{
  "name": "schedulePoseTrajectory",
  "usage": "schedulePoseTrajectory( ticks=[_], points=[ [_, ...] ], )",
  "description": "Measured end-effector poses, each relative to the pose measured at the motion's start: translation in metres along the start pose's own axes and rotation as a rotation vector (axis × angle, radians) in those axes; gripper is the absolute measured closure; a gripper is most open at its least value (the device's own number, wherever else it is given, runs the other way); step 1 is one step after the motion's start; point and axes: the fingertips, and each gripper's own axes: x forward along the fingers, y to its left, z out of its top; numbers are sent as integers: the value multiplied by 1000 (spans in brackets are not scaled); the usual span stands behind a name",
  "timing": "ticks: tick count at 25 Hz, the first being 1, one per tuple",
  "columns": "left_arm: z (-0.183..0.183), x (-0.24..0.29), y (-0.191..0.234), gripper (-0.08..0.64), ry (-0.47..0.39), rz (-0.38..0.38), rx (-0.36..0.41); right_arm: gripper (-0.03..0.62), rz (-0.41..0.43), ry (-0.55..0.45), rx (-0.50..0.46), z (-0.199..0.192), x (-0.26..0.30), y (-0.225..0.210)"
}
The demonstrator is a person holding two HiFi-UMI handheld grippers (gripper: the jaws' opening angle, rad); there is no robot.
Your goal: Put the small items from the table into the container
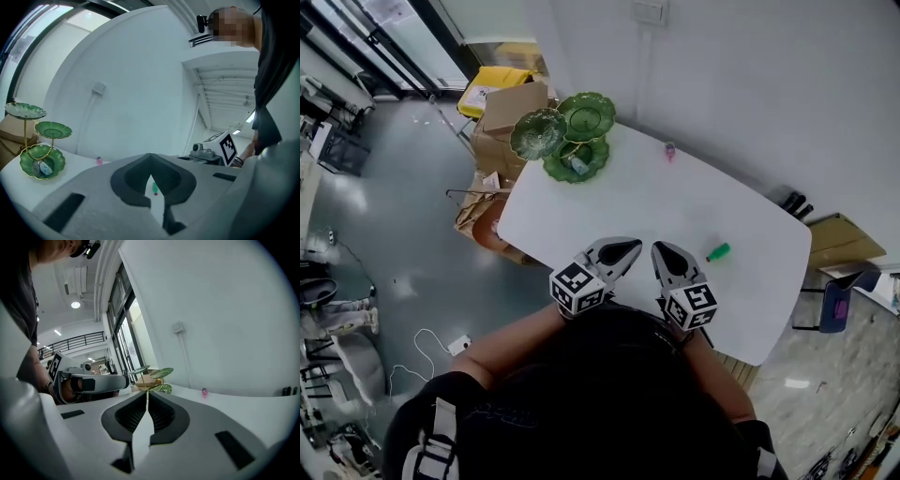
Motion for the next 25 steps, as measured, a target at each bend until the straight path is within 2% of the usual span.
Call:
schedulePoseTrajectory(
  ticks=[6,12,17,25],
  points=[
    [-7,5,-2,555,6,3,-16,568,32,29,3,-10,1,7],
    [-12,4,8,555,17,4,-36,568,22,40,14,-15,7,6],
    [-10,10,13,555,36,-39,-12,566,-8,45,38,-17,18,-1],
    [-6,22,57,555,61,-59,-17,566,-50,56,84,-15,54,-30]
  ],
)
